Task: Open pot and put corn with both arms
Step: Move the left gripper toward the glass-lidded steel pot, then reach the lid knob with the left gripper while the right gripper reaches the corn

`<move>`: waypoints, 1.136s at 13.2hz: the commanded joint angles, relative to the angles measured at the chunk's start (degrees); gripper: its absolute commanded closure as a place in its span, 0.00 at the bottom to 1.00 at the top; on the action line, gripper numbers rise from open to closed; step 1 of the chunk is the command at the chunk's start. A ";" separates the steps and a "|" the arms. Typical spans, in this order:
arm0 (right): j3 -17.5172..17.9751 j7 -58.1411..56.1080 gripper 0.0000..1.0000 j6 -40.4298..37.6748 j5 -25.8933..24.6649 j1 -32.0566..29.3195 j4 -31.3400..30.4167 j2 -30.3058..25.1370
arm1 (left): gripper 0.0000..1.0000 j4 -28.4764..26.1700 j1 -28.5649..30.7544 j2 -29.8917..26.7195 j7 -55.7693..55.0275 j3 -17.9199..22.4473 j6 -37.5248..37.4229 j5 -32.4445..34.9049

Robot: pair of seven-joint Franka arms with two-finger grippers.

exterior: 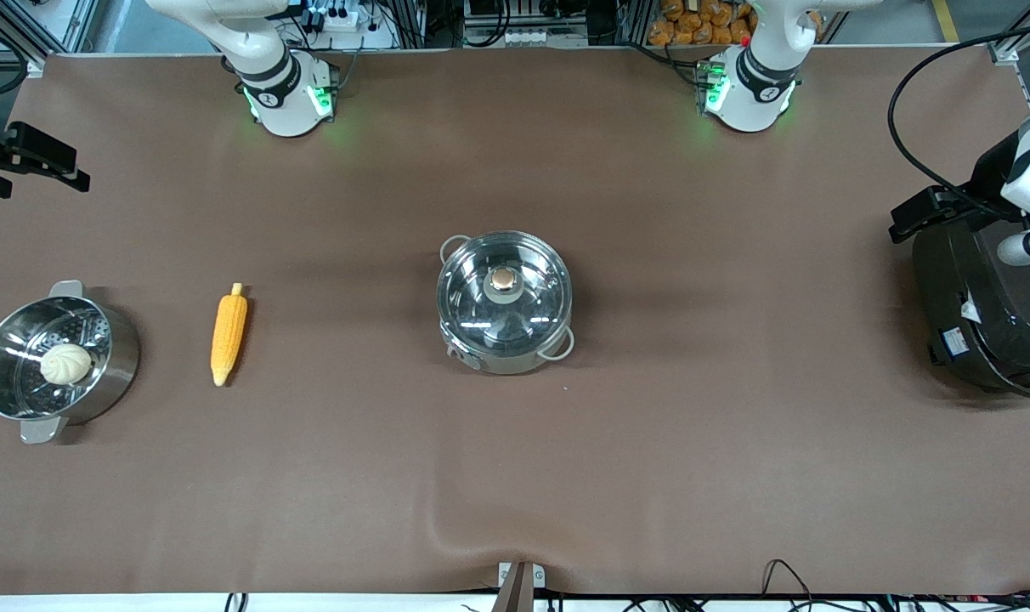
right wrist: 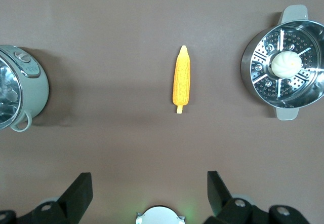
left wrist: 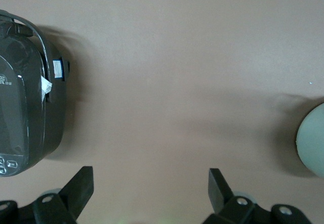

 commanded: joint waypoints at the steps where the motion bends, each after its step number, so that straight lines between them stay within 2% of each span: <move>1: -0.11 0.55 0.00 -0.21 0.05 -0.12 0.78 0.30 | 0.00 0.91 -0.02 -0.05 1.21 0.03 -1.24 -0.64; 4: -0.11 0.64 0.00 -0.03 0.31 -0.21 0.78 0.30 | 0.00 2.32 -0.37 1.26 0.86 0.12 -1.59 1.64; 7: -0.20 0.64 0.00 0.66 0.14 -0.21 -0.01 0.57 | 0.00 2.32 -1.24 3.81 1.57 -0.76 -1.07 0.86; 12: -0.20 0.55 0.00 10.75 0.14 -0.12 -8.34 -0.31 | 0.00 3.55 -10.29 10.22 -1.24 -1.91 8.15 0.59; 15: -0.20 0.55 0.00 20.58 -0.04 -0.21 -17.03 -0.31 | 0.00 6.26 -17.84 14.70 -14.64 -1.82 10.62 -0.55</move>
